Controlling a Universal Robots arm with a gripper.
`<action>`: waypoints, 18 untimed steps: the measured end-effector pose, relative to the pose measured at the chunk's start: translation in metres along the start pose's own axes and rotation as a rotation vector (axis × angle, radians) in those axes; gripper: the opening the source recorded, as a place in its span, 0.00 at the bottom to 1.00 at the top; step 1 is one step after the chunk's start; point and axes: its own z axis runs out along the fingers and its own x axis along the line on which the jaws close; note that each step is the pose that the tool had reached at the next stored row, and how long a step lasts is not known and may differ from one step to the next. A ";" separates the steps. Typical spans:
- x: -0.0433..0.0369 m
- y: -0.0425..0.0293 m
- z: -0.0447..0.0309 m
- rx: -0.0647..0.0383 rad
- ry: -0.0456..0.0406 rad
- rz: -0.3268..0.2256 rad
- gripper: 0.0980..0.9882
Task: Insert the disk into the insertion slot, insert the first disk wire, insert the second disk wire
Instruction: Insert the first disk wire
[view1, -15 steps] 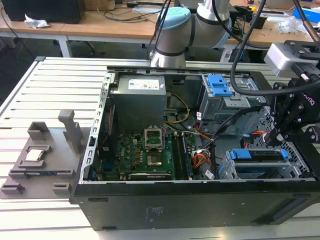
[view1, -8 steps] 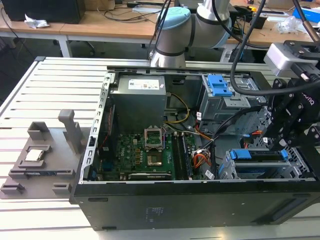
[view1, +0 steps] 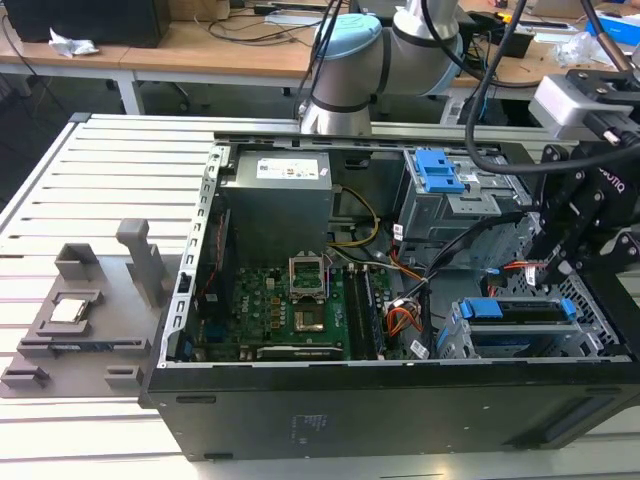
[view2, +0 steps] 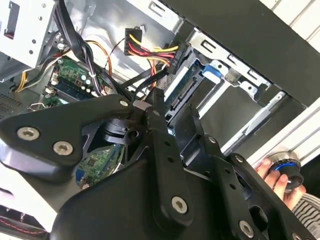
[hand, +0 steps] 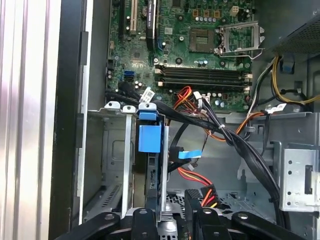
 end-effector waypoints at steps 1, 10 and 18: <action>-0.0001 0.0000 0.0000 0.000 0.0005 -0.012 0.30; -0.0041 -0.0090 0.0037 -0.002 0.0255 -0.153 0.30; -0.0212 -0.0248 0.0101 -0.005 0.0540 -0.167 0.30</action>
